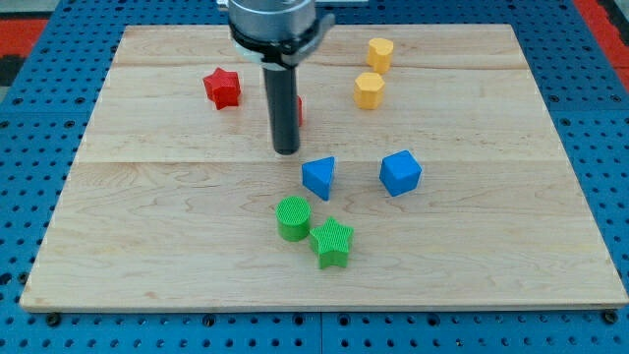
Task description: Place the cube diagonal to the bottom right of the hexagon
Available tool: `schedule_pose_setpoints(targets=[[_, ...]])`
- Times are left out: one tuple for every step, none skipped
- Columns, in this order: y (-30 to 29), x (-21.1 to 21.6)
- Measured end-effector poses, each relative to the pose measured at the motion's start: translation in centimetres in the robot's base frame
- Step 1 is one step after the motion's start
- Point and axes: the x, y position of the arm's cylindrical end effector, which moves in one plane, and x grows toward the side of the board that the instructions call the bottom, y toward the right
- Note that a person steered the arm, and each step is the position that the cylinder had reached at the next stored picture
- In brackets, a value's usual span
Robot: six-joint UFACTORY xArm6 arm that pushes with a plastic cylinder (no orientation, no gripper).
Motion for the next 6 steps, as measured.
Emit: schedule_pose_setpoints(targets=[[2.0,2.8],[5.9,4.7],[9.7,4.7],[12.4,4.6],[13.0,3.6],[17.0,4.4]])
